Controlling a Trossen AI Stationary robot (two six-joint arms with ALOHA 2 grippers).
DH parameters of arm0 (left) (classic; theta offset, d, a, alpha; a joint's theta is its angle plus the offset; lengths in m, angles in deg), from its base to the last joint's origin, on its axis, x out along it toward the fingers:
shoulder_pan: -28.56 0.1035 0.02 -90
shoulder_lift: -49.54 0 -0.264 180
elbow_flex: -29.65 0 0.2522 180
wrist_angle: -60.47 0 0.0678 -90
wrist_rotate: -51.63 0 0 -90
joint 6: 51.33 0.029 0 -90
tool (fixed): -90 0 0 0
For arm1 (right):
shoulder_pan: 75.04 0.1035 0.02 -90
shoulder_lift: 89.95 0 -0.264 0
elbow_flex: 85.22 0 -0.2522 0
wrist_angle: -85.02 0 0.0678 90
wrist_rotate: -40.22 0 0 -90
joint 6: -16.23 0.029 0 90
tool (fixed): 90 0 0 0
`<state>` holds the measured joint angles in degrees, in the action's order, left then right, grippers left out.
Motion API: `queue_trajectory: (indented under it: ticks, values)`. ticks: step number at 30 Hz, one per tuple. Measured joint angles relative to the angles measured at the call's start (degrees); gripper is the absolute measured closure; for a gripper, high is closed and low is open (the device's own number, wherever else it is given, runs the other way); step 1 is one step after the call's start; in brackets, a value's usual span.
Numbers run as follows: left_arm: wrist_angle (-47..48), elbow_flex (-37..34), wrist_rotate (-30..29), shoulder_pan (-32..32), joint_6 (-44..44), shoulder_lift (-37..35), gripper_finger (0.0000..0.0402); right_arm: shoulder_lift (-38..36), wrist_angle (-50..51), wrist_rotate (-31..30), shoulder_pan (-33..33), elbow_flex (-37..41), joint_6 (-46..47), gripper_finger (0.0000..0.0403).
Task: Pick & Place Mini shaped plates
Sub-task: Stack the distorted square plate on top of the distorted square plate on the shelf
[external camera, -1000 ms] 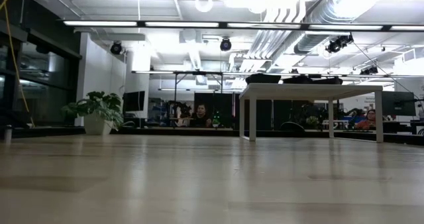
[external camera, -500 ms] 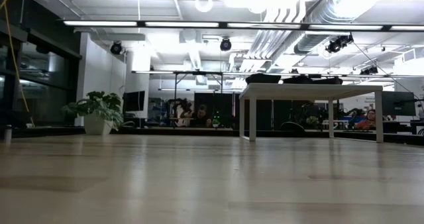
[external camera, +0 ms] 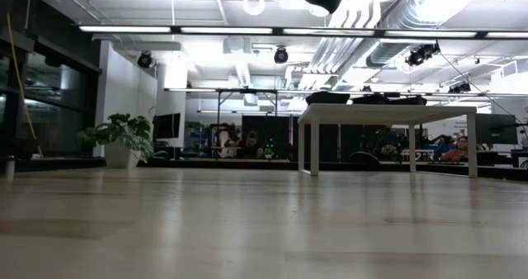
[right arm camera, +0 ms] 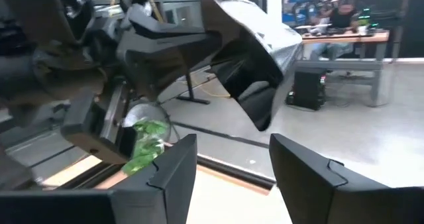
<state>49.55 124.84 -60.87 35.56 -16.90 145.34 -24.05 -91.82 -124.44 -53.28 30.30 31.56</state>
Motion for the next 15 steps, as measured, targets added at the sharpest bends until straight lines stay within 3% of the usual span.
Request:
queue_trajectory:
  ticks: [7,15]
  values:
    - [-2.84,0.0,0.04,2.4,0.97,0.24,0.0401,0.0,-0.74,-1.23,-3.09,0.0,1.58,0.0221]
    - [-2.66,0.0,4.66,4.56,1.35,0.24,0.0401,0.0,-1.43,3.06,-6.33,0.0,2.64,0.0222]
